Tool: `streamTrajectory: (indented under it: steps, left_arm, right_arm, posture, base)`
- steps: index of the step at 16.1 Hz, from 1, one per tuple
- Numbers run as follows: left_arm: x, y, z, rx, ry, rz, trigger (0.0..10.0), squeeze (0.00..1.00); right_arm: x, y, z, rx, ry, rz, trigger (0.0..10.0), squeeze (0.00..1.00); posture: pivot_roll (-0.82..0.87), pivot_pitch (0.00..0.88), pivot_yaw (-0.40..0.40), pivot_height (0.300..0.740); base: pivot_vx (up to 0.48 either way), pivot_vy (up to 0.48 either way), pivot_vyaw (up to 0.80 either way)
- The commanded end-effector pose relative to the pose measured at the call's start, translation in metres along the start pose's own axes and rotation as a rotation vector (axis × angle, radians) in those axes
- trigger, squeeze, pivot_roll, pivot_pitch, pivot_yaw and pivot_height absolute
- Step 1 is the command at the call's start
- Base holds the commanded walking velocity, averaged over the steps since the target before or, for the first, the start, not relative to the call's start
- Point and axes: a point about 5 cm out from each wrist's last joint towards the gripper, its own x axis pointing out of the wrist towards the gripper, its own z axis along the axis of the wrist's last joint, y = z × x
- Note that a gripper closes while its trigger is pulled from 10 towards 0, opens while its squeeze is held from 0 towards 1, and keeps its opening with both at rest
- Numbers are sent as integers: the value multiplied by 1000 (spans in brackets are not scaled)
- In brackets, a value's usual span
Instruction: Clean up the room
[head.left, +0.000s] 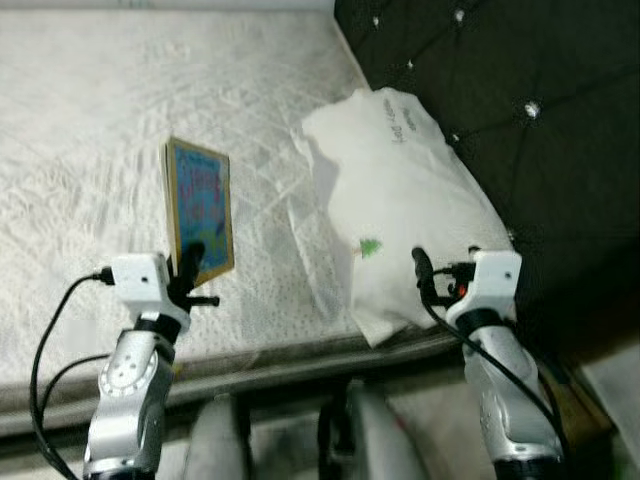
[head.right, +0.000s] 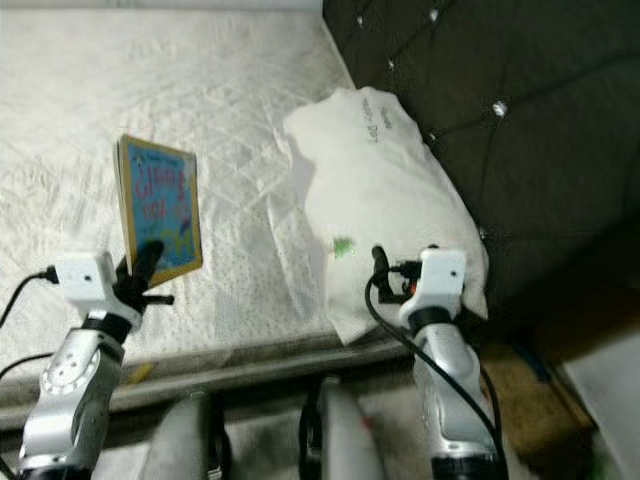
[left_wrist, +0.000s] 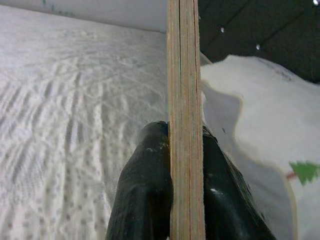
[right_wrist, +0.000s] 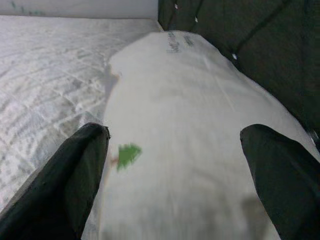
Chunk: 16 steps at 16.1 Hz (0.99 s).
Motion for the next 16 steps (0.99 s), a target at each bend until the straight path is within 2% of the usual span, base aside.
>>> streamTrajectory:
  steps: [1,9,11,16]
  left_arm:
    - [2,-3,5,-1,-27,-5,10000,0]
    - [1,1,4,-1,-22,24,10000,0]
    - [1,-1,5,-9,-34,-1,10000,0]
    - [1,1,6,-8,-35,-2,10000,0]
  right_arm:
    - [-1,-5,0,-2,5,-15,10000,0]
    - [1,-4,0,-16,6,-2,10000,0]
    - [2,-2,1,-20,2,2,10000,0]
    - [1,-3,2,-29,2,1,10000,0]
  posture:
    - [17,149,-79,631]
    - [21,146,-89,631]
    - [23,156,-87,631]
    - [14,167,-90,631]
  base:
    - [0,0,0]
    - [0,0,0]
    - [0,0,0]
    - [323,0,0]
